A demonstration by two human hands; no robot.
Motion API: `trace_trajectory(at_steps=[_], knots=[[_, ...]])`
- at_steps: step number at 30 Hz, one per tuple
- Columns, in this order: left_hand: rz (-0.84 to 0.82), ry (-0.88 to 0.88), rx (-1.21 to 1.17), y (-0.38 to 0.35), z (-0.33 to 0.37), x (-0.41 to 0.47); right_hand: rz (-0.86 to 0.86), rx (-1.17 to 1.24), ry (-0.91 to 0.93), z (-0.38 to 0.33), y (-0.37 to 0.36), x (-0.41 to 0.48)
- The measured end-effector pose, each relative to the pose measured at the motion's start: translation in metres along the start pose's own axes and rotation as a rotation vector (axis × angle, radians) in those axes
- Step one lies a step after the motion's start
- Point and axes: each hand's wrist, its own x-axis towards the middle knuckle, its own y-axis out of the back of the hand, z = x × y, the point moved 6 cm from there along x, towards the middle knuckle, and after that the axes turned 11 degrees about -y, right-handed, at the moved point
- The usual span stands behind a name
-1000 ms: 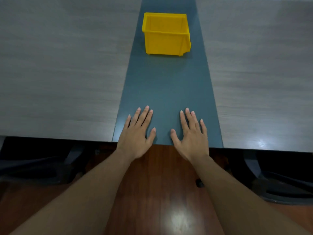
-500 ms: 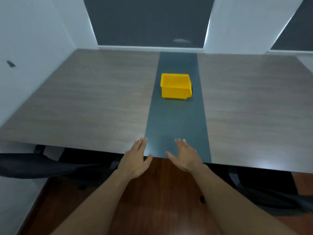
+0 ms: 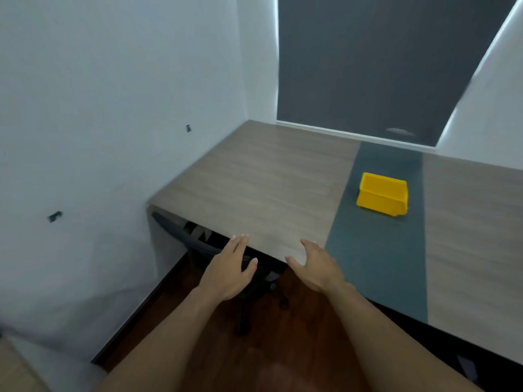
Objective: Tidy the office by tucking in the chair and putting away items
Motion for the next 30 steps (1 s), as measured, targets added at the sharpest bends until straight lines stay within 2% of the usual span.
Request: trace_trajectory(at_steps=[13,21,27,30], knots=[[0.247,0.302,-0.038,0.139,-0.191,-0.179,-0.057,0.007,0.332,-0.269,-0.078,-0.040],[0.406,0.552,-0.054,0.200,-0.309,-0.333,-0.210,-0.015,0.514,-0.421,-0.191,-0.084],[0.534,0.754,-0.101,0.225,-0.369,-0.456,-0.338,0.006,0.616,-0.513,-0.270,-0.129],[0.648,0.870,-0.121,0.236,-0.392,-0.515,-0.397,-0.007,0.671,-0.557,-0.311,-0.147]])
